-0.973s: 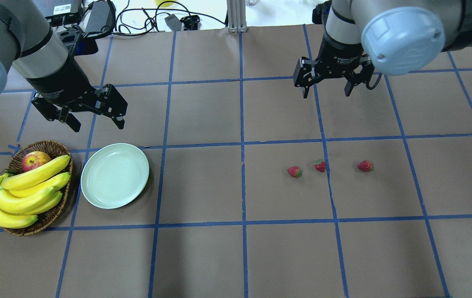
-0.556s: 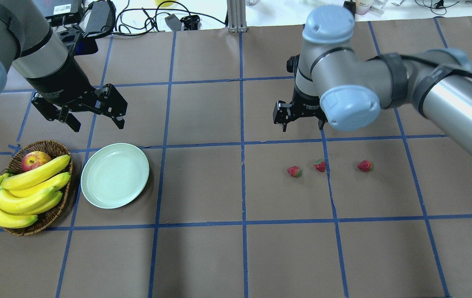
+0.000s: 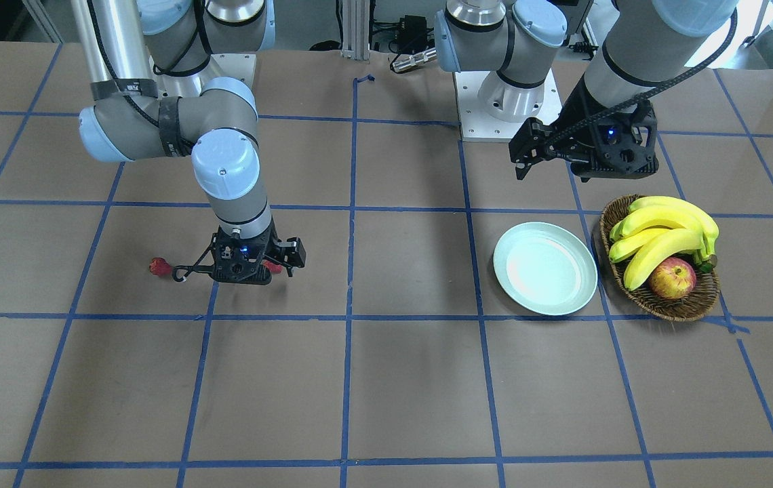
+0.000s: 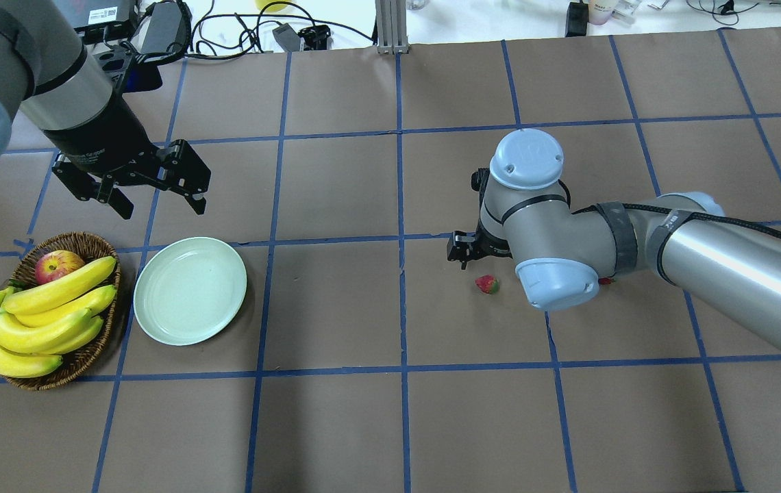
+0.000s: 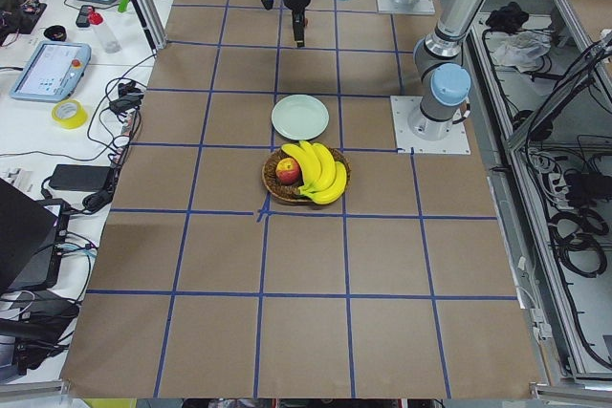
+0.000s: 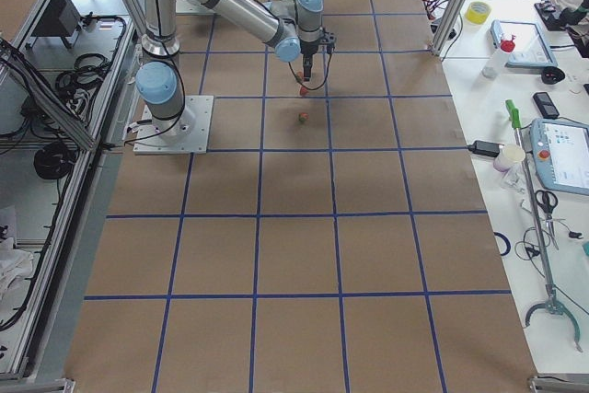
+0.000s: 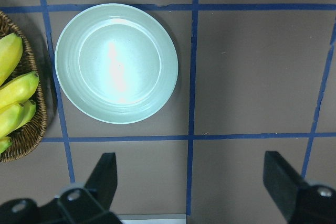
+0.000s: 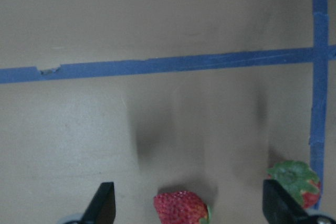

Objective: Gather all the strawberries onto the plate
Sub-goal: 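Lower the right gripper onto the strawberry nearest the plate and grasp it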

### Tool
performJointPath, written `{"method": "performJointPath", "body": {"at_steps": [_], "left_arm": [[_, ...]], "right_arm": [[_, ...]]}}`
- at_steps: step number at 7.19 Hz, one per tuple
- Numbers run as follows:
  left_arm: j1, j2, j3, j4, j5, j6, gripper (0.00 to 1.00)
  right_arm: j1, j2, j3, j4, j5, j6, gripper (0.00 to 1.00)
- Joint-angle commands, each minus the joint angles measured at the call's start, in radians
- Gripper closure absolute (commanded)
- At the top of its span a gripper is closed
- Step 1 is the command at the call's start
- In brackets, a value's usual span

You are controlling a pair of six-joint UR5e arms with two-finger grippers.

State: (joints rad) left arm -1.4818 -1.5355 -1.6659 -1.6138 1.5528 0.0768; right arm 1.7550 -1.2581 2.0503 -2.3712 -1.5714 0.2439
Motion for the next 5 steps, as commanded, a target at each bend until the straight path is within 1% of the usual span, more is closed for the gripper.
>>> {"method": "performJointPath", "body": {"at_steps": [1,3,4,5], "left_arm": [[0.000,0.002,0.000,0.000,0.000,-0.002,0.00],[0.000,0.000,0.000,0.000,0.000,0.000,0.00],[0.000,0.000,0.000,0.000,0.000,0.000,0.00],[0.000,-0.002,0.000,0.000,0.000,0.000,0.00]], "right_arm": [[0.029,0.025,0.010,-0.028,0.001,0.014,0.01],[0.029,0.023,0.005,-0.022,-0.004,0.006,0.14],[0.029,0.023,0.013,-0.022,-0.013,0.009,0.38],[0.029,0.023,0.014,-0.019,-0.015,0.003,0.50]]}}
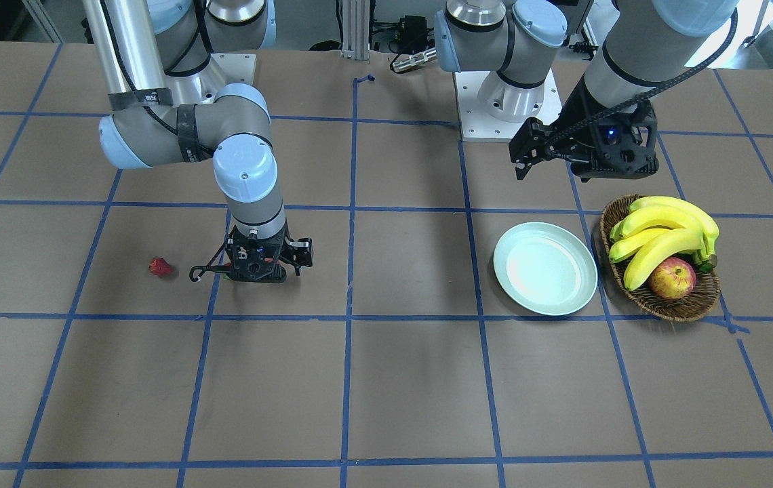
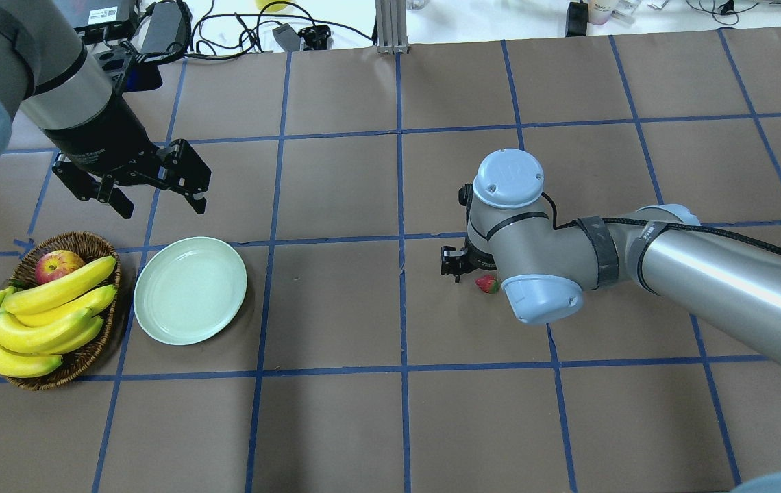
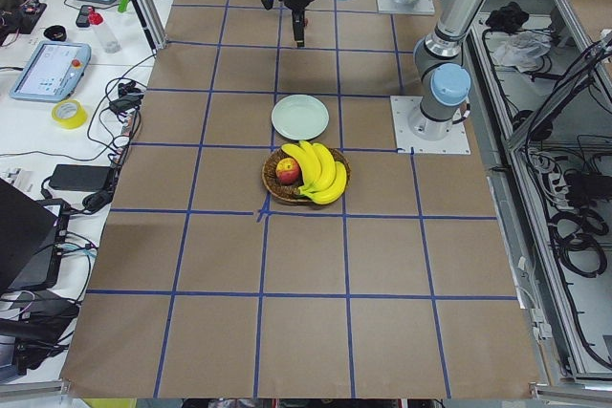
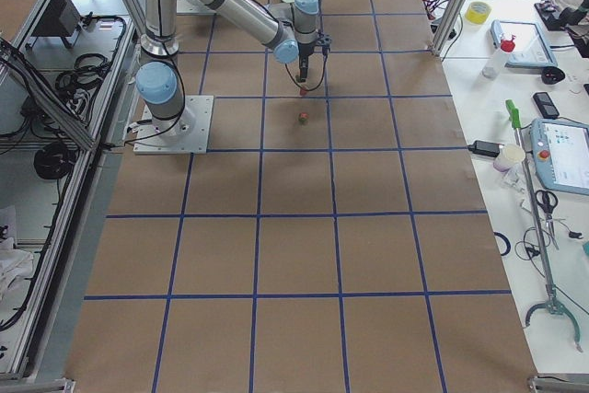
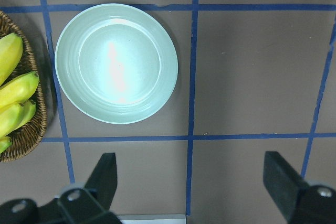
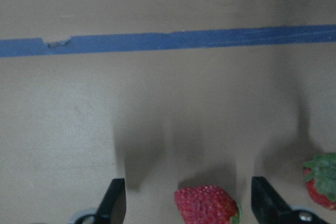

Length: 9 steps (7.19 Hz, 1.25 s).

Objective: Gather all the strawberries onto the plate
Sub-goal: 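Lower the right gripper onto the strawberry nearest the plate and grasp it, then carry the strawberry toward the plate with the right gripper and release it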

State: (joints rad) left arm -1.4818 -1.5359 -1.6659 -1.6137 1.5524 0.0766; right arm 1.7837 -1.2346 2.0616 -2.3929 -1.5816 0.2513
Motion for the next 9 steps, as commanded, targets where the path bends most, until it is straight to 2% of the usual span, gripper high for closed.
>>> {"method": "performJointPath", "body": {"at_steps": [1,2,3,4,6,7,9], "left_arm": [[0.000,-0.001,0.000,-0.002,0.000,0.000,0.00],[0.000,0.000,0.000,0.000,0.000,0.000,0.00],[0.000,-0.001,0.000,-0.002,0.002,0.000,0.00],[0.000,-0.001,0.000,0.000,0.002,0.000,0.00],[0.000,0.000,-0.008,0.000,0.002,0.000,0.00],[0.000,0.000,-0.009,0.000,0.002,-0.001,0.00],[0.000,0.002,-0.012,0.000,0.002,-0.001,0.00]], "right_arm": [[0.000,0.000,0.003,0.023,-0.006,-0.009,0.50],[0.000,-0.002,-0.003,0.046,-0.006,-0.010,0.58],[0.000,-0.008,-0.012,0.049,-0.005,-0.004,0.85],[0.000,-0.008,-0.017,0.051,0.002,0.003,0.94],[0.012,-0.003,-0.099,0.069,0.034,0.082,0.95],[0.037,0.013,-0.153,0.104,0.142,0.159,0.95],[0.158,0.102,-0.275,0.104,0.146,0.338,0.94]]}}
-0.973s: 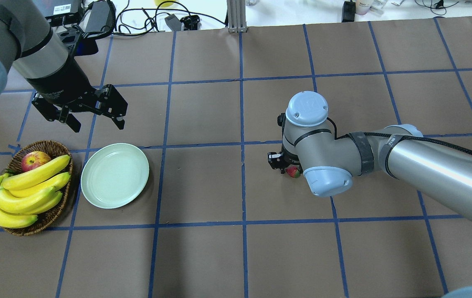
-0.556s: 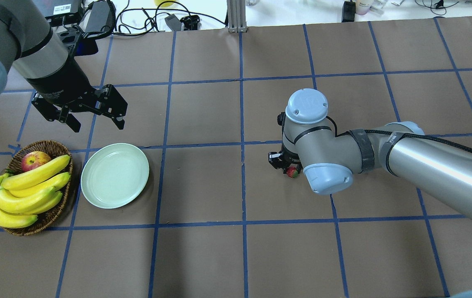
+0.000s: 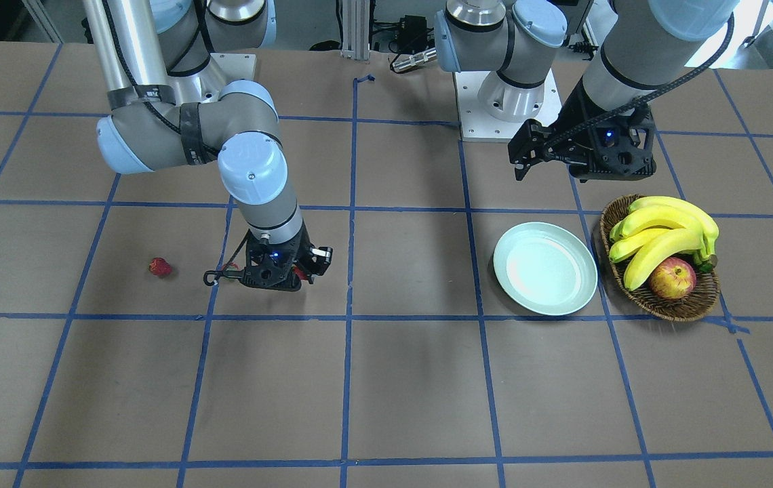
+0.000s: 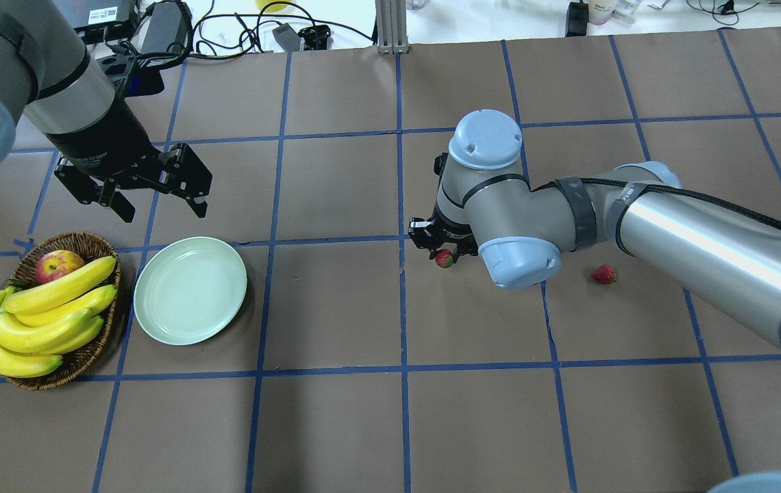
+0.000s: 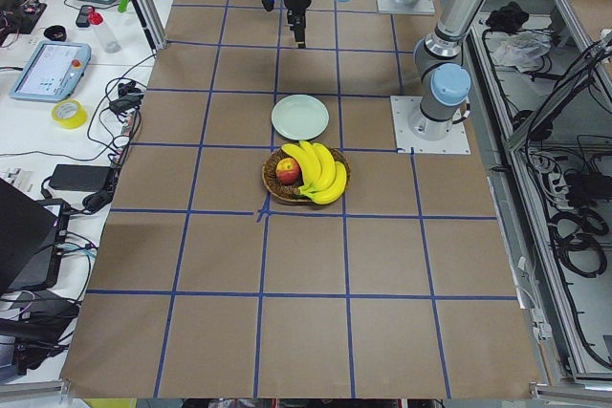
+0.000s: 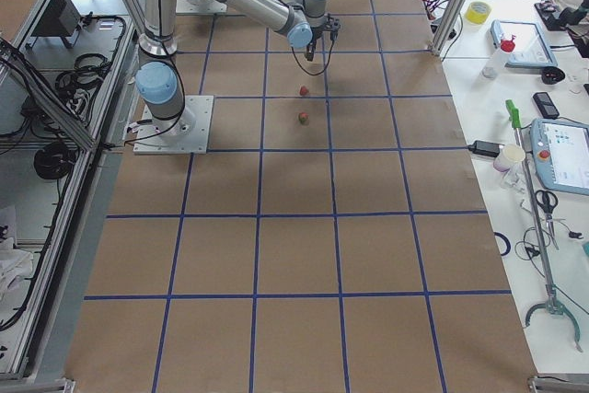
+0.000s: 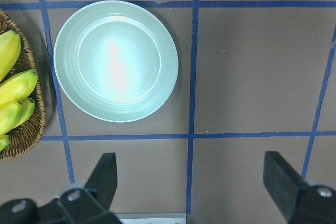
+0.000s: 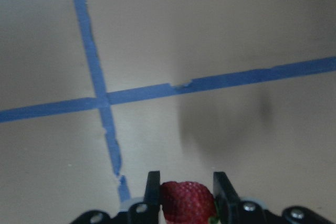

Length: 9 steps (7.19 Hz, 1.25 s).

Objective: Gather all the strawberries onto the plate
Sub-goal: 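Carry the strawberry toward the plate with the right gripper and release it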

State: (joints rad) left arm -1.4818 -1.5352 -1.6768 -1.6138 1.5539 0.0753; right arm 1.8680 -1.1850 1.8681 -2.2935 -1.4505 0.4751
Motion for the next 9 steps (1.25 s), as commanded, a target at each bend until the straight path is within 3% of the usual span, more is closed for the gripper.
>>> {"method": "performJointPath", "body": {"at_steps": [1,3,4,5,6,7,9], "left_arm": [[0.000,0.001,-0.003,0.000,0.000,0.000,0.00],[0.000,0.001,-0.003,0.000,0.000,0.000,0.00],[0.000,0.001,-0.003,0.000,0.000,0.000,0.00],[0.000,0.000,-0.003,0.000,0.000,-0.002,0.00],[0.000,0.001,-0.003,0.000,0.000,0.000,0.00],[0.000,0.000,-0.003,0.000,0.000,0.000,0.00],[0.000,0.001,-0.004,0.000,0.000,0.000,0.00]], "right_arm": [[0.141,0.112,-0.152,0.005,0.009,0.178,0.94],[0.207,0.169,-0.213,-0.007,0.030,0.241,0.93],[0.232,0.197,-0.230,-0.007,0.024,0.244,0.87],[0.235,0.205,-0.231,-0.007,0.015,0.243,0.71],[0.235,0.199,-0.230,0.006,0.012,0.243,0.16],[0.235,0.174,-0.222,0.012,0.009,0.240,0.00],[0.215,0.110,-0.224,0.107,-0.094,0.138,0.00]]}}
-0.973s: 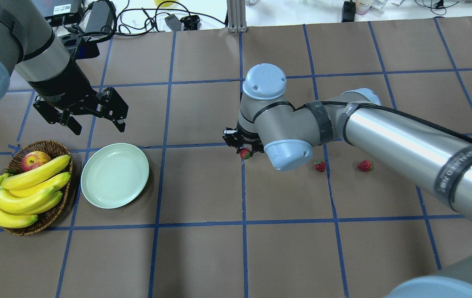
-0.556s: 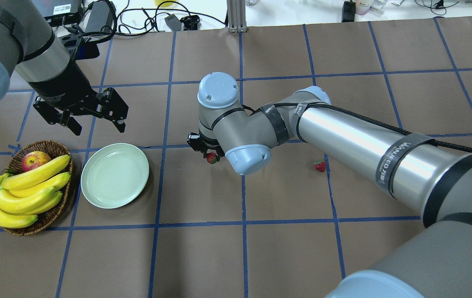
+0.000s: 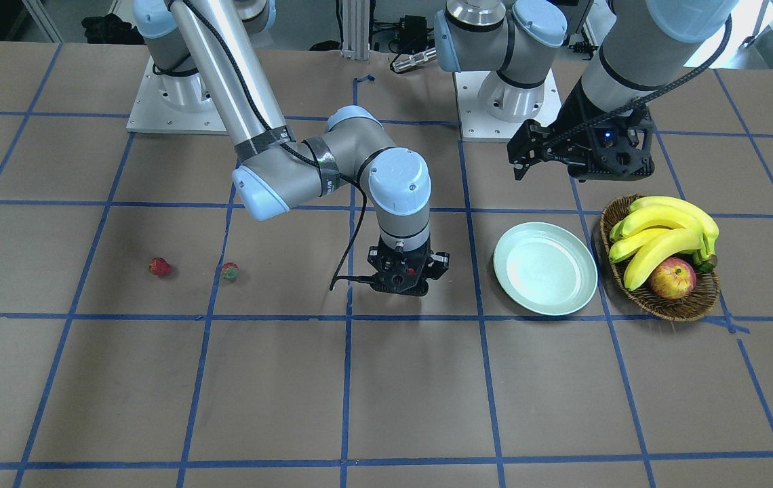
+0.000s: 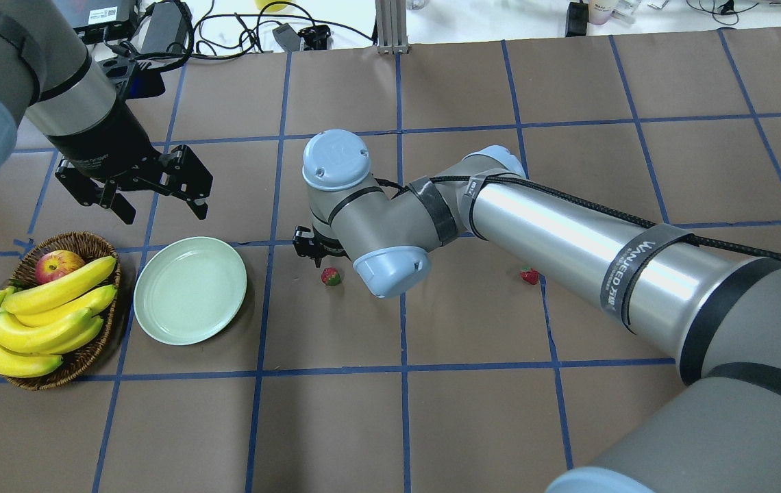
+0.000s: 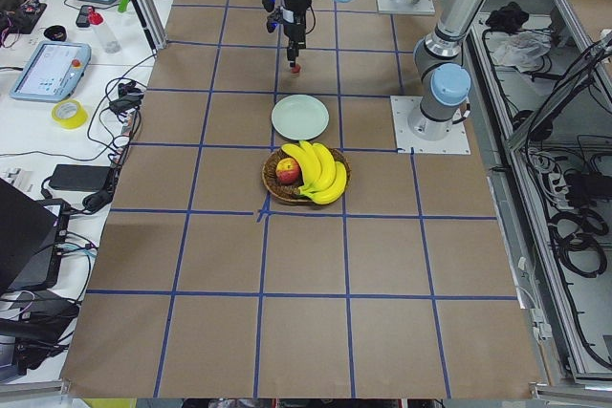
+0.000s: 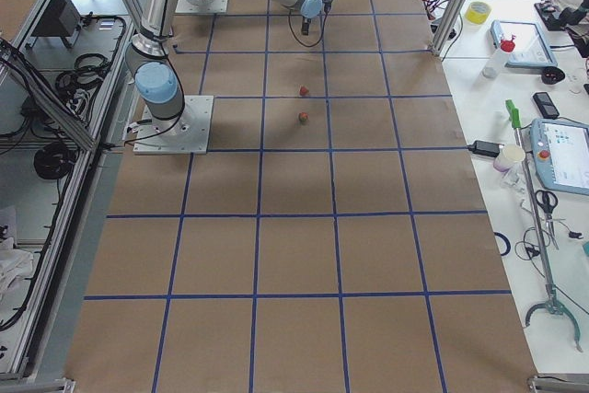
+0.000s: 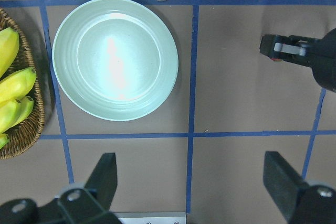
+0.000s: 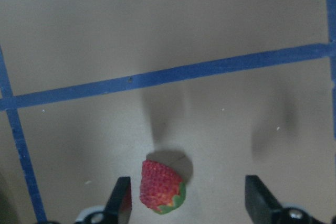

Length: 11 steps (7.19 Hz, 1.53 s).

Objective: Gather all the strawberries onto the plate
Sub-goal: 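Carry the strawberry toward the plate with the right gripper and release it, then move the right gripper to the middle strawberry and grasp it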

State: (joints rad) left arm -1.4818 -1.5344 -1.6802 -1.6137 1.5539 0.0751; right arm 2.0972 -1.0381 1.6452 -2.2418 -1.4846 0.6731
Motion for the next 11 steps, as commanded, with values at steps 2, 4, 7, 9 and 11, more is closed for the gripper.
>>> {"method": "performJointPath", "body": {"at_steps": [2,4,7,9,11], "left_arm": [[0.000,0.000,-0.001,0.000,0.000,0.000,0.00],[0.000,0.000,-0.003,0.000,0.000,0.000,0.00],[0.002,-0.003,-0.003,0.000,0.000,0.000,0.00],[0.000,-0.003,-0.003,0.000,0.000,-0.001,0.00],[0.000,-0.003,-0.003,0.000,0.000,-0.001,0.00]], "right_arm": [[-0.151,-0.152,0.021,0.208,-0.071,-0.105,0.01],[-0.311,-0.229,0.153,0.226,-0.104,-0.311,0.04],[-0.401,-0.218,0.269,0.138,-0.176,-0.594,0.04],[-0.402,-0.203,0.346,0.078,-0.240,-0.641,0.06],[-0.402,-0.198,0.372,0.059,-0.215,-0.638,0.18]]}}
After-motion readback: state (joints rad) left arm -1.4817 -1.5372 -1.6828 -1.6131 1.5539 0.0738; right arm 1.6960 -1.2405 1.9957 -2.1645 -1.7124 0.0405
